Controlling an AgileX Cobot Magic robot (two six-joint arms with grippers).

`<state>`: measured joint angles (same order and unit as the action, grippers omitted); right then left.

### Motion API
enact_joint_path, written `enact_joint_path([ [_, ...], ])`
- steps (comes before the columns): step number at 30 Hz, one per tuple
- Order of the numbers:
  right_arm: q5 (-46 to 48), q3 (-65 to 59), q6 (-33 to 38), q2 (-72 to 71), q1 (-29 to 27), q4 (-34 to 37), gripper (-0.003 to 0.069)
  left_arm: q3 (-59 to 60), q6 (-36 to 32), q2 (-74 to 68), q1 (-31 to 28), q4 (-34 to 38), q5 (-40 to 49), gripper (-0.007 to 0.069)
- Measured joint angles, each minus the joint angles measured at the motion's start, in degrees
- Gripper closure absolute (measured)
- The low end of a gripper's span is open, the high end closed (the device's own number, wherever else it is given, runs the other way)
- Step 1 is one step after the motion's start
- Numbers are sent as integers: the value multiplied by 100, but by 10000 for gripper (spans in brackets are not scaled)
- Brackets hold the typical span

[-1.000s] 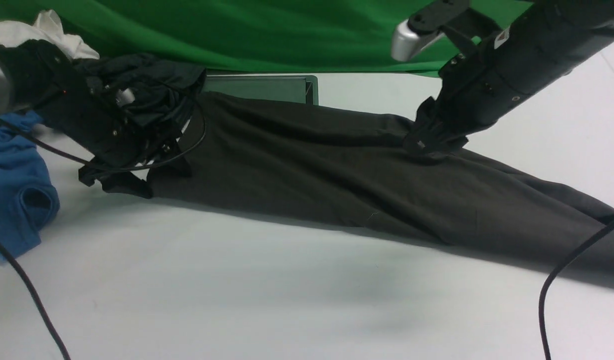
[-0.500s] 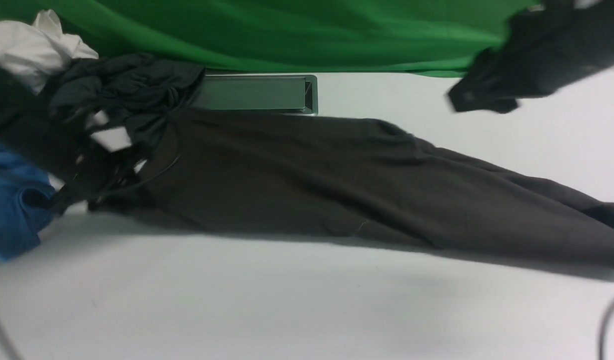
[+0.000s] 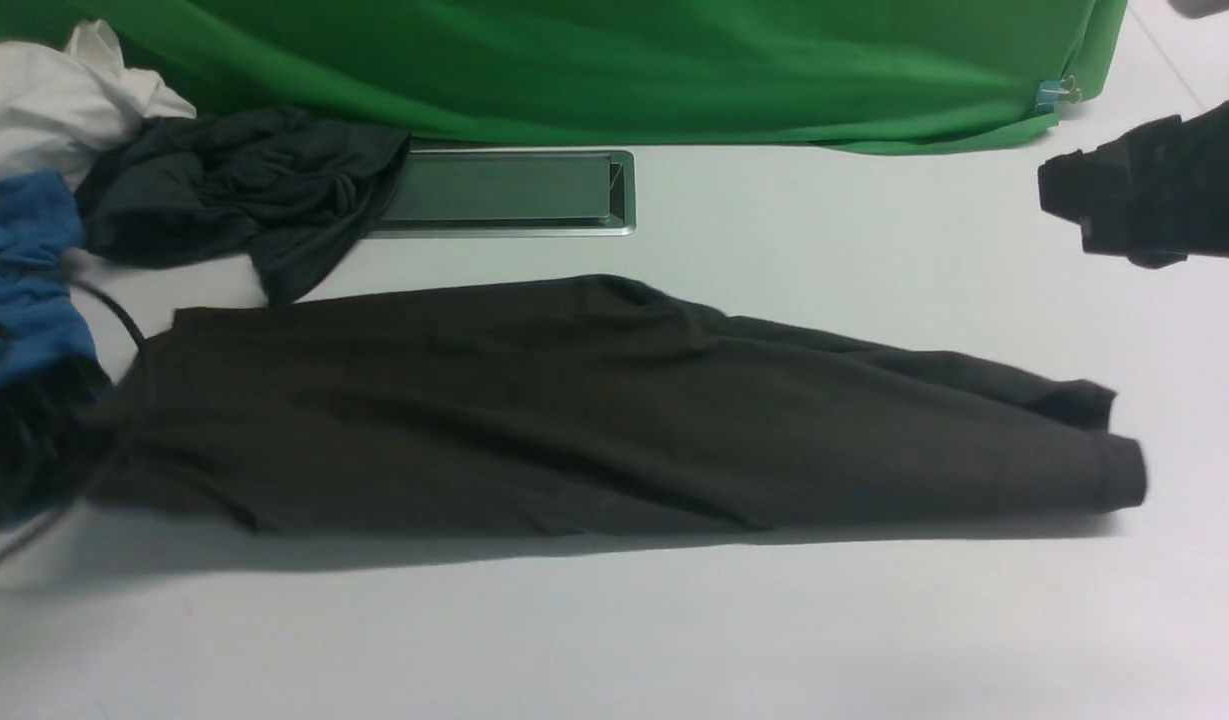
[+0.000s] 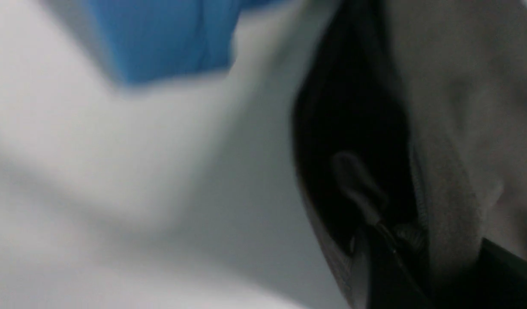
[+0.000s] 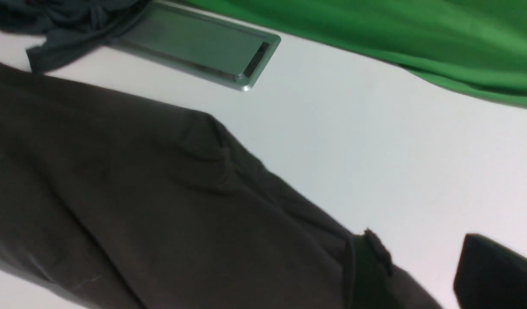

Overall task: Fold a long-sleeved shirt on a white desktop.
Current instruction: 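Fold the garment over onto itself on the table with the left gripper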

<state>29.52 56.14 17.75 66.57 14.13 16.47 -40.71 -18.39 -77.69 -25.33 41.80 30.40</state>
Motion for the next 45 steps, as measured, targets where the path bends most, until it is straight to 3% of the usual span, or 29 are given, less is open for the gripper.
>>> enact_joint_path([
  [3, 12, 0, -68, -42, 0, 0, 371, -668, -397, 91, 78, 327, 297, 456],
  [6, 67, 0, -68, -110, 0, 12, 371, -1665, -586, 2, 714, 571, 587, 456],
  [10, 93, 0, -73, -247, 0, 16, 371, -2915, -579, -406, 2233, 652, 513, 456],
  [16, 92, 0, -77, -711, 0, 16, 371, -4545, -555, -2123, 5177, 731, 115, 456],
  [17, 92, 0, -77, -711, 0, 16, 371, -4592, -555, -2274, 5268, 732, 115, 456],
  [19, 92, 0, -77, -994, 0, 16, 371, -5156, -555, -3237, 6313, 699, 130, 456],
  [20, 92, 0, -77, -1038, 0, 16, 371, -5196, -555, -3315, 6384, 691, 136, 456],
  [21, 105, 0, -71, -1179, 0, 16, 370, -5507, -555, -3949, 6907, 541, 136, 456],
  [23, 165, 0, -71, -1360, 0, 16, 369, -5864, -528, -4728, 7350, 395, 204, 456],
  [30, 455, 0, -61, -1499, 0, 16, 368, -6770, -241, -5664, 7405, 448, 746, 452],
  [34, 457, 0, -61, -1499, 0, 10, 368, -6947, -323, -5608, 7377, 231, 739, 403],
  [42, 396, 211, -66, -1499, 0, -1, 368, -7107, -380, -4716, 7309, -924, 1131, 1],
  [45, 403, 437, -66, -1499, 0, -1, 368, -7107, -2, -4295, 7031, -1507, 1437, -53],
])
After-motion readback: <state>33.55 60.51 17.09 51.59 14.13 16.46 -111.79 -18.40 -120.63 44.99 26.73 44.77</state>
